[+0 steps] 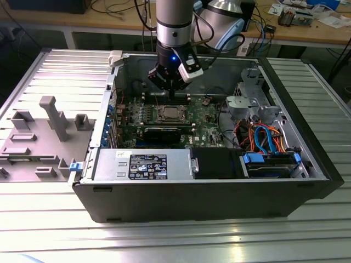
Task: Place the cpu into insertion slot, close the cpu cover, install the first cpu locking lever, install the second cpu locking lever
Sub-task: 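Install the first cpu locking lever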
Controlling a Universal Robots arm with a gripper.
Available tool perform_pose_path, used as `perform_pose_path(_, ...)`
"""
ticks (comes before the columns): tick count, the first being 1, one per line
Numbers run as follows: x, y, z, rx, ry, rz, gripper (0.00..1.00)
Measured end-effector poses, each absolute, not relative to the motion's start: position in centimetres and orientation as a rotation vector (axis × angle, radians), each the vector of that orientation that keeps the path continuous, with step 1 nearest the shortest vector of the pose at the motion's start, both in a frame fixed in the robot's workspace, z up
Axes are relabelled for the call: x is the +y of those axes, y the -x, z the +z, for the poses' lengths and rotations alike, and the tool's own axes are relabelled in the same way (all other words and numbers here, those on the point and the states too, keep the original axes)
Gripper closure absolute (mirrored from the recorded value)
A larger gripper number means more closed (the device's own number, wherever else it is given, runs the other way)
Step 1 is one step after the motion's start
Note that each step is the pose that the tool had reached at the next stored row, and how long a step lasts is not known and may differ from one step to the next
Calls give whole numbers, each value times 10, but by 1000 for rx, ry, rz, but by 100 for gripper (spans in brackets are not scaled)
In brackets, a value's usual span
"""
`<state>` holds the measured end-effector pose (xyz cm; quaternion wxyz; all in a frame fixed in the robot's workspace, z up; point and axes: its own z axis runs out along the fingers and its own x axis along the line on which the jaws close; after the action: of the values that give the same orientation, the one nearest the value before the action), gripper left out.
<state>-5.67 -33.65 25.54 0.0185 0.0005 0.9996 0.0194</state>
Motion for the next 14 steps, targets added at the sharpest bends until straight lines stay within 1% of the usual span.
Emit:
perform_pose_path(2,-337,65,256,3104,-5,60,89)
perform_pose_path(14,-337,66,257,3103,-48,59,89)
